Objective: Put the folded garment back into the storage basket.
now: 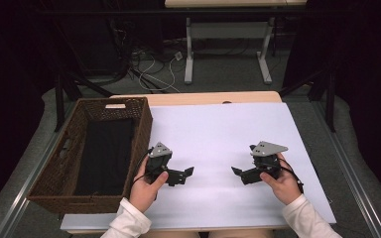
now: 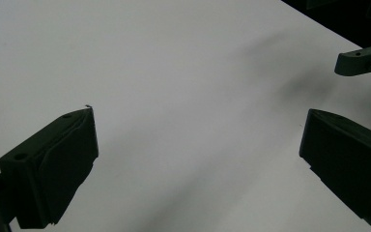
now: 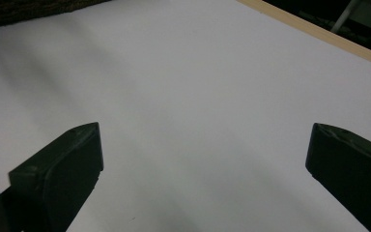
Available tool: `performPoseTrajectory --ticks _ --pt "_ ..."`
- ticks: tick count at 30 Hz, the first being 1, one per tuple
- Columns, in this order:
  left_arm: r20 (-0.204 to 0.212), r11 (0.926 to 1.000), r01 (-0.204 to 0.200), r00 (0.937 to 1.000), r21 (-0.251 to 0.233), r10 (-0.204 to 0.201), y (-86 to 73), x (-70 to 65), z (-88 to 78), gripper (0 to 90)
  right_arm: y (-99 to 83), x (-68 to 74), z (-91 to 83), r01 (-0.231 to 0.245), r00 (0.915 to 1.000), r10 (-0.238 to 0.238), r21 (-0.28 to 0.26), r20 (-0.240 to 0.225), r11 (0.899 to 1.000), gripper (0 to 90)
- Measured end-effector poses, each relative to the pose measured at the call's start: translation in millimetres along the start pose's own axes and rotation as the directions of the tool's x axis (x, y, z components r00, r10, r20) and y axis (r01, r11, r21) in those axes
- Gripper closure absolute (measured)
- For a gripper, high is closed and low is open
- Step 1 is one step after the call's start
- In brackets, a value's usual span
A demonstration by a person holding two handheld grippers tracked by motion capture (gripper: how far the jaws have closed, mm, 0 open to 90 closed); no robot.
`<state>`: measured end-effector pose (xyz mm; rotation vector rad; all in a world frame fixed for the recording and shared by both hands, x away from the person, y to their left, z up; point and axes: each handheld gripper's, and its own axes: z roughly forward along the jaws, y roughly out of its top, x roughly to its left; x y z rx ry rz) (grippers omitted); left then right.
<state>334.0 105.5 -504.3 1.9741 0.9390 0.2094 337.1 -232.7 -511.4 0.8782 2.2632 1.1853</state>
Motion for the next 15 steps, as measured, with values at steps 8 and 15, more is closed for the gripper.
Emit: performPoseTrajectory --ticks 8,15 --pt "0.0 0.9999 0.001 1.0 0.011 -0.001 -1.6 -0.4 2.5 0.2 -1.8 0.1 1.2 -0.006 1.0 0.006 0.008 -0.003 1.0 0.0" --pt "0.005 0.9999 -0.003 1.0 0.013 0.003 -1.7 -1.7 4.8 0.2 -2.4 -0.8 1.8 -0.011 0.9999 0.011 0.01 -0.004 1.0 0.0"
